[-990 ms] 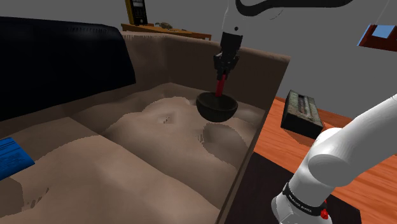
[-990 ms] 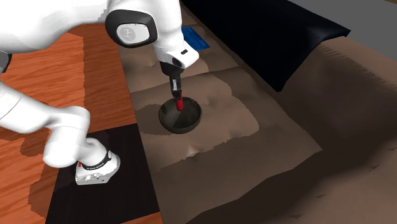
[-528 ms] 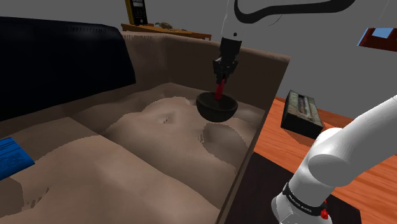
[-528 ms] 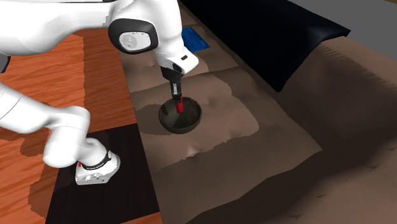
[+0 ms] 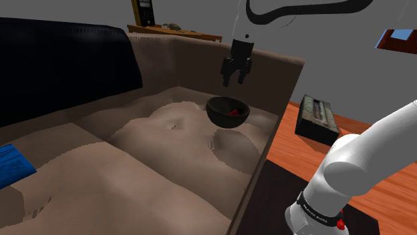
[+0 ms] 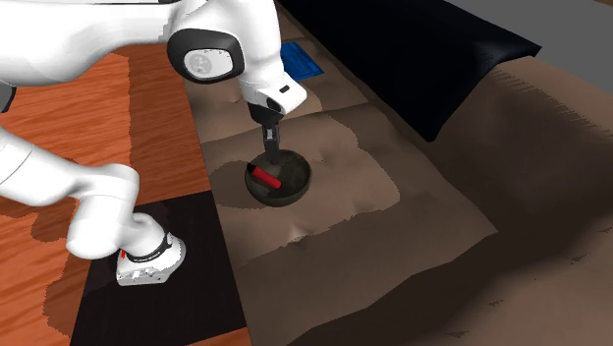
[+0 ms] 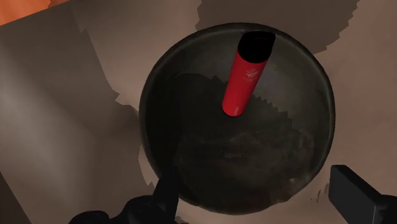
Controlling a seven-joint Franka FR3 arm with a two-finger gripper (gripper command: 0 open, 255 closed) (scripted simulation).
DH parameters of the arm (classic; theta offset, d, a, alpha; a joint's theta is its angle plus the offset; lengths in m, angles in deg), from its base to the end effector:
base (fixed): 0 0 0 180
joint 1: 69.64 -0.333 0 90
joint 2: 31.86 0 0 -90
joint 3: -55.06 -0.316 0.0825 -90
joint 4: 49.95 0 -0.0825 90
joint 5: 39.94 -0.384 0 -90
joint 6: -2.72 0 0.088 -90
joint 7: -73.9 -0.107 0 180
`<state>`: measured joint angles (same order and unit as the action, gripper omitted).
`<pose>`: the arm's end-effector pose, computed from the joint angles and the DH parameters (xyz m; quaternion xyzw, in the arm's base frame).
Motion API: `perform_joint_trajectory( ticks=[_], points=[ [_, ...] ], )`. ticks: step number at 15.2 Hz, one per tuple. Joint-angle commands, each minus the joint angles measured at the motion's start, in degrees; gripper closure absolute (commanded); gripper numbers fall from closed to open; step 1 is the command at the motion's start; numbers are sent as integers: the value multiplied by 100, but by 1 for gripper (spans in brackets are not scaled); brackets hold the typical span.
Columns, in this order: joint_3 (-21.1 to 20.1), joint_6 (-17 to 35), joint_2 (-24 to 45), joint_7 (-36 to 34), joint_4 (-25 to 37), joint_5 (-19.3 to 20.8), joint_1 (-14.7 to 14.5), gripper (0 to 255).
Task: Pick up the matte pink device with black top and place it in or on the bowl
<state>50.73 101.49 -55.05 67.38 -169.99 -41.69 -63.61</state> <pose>0.4344 -0.0051 0.5875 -0.9969 0.0765 -0.0162 0.0009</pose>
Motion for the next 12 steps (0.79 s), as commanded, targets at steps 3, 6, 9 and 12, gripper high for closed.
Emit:
perform_joint_trajectory(
  ticks=[3, 6, 9, 12],
  points=[
    [9, -574, 75, -6, 650, 10, 6, 0],
    [10, -725, 106, -8, 831, 13, 8, 0],
    [10, -726, 107, -8, 832, 13, 8, 0],
    [10, -724, 106, -8, 831, 13, 8, 0]
  ],
)
